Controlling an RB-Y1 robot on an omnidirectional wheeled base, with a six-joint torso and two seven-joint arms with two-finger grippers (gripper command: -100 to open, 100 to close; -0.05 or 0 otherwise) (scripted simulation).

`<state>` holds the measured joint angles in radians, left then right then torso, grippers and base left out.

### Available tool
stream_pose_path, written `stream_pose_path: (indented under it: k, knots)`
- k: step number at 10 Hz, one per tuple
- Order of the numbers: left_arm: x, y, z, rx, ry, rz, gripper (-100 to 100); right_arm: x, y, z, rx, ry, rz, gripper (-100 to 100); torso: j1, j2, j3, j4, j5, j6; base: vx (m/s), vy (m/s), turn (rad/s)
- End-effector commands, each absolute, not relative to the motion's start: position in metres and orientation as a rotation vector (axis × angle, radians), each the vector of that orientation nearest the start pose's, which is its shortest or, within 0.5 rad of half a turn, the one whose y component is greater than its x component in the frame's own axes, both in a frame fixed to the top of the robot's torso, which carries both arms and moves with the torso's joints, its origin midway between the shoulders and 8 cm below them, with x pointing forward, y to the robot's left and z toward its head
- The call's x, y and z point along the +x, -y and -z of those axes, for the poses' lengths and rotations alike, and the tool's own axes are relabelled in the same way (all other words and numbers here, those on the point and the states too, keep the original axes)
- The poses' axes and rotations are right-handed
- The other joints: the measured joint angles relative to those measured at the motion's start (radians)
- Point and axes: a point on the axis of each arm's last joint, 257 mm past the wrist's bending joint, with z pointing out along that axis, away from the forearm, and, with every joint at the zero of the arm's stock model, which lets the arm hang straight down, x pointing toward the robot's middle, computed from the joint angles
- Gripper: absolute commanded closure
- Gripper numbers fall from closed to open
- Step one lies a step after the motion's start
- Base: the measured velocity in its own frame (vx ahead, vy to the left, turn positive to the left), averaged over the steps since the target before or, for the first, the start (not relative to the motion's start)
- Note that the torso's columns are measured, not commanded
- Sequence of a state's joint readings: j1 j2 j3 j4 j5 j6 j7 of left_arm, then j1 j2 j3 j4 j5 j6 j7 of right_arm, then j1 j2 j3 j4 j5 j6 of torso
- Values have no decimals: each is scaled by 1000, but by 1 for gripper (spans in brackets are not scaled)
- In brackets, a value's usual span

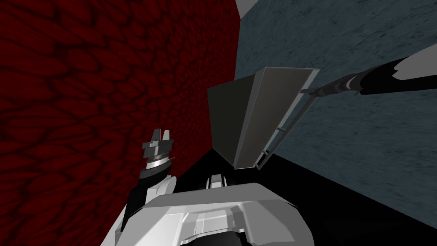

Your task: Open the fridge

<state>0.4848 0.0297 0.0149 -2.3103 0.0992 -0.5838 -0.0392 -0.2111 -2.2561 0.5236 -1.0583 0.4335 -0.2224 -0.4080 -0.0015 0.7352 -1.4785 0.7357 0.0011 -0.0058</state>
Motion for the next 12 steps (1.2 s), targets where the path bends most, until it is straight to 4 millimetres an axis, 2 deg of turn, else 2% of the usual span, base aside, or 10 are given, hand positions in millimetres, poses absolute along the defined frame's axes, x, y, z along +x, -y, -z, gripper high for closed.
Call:
stream_pose_path:
  k: [1, 2, 3, 6, 7, 9, 12]
  knots:
    - [321, -288, -58, -580, -493, 1346, 0, 396, 773, -277, -99, -1755, 1019, 100, 2, -3, -1, 0, -3, 8, 110, 313, -269]
    - [321, -288, -58, -580, -493, 1346, 0, 396, 773, -277, -99, -1755, 1019, 100, 4, -2, 0, 0, -3, 8, 67, 204, -175]
    - [321, -288, -58, -580, -493, 1346, 0, 383, 788, -276, -61, -1766, 1050, 100, 1, 0, 1, -1, -1, 0, 56, 200, -171]
    - [321, -288, -58, -580, -493, 1346, 0, 364, 809, -276, -6, -1779, 1099, 100, 1, -1, 1, -1, -4, 4, 82, 250, -215]
    - [321, -288, -58, -580, -493, 1346, 0, 366, 797, -291, -18, -1766, 1093, -100, 1, 1, 1, -1, -3, 3, 16, 85, -70]
    - [321, -288, -58, -580, -493, 1346, 0, 363, 785, -308, -21, -1765, 1091, -100, -10, 1, 1, 1, -5, 5, 37, -70, 13]
    - [321, -288, -58, -580, -493, 1346, 0, 359, 770, -330, -23, -1764, 1090, -100, -6, -2, -2, 1, -4, 5, 5, -62, -16]
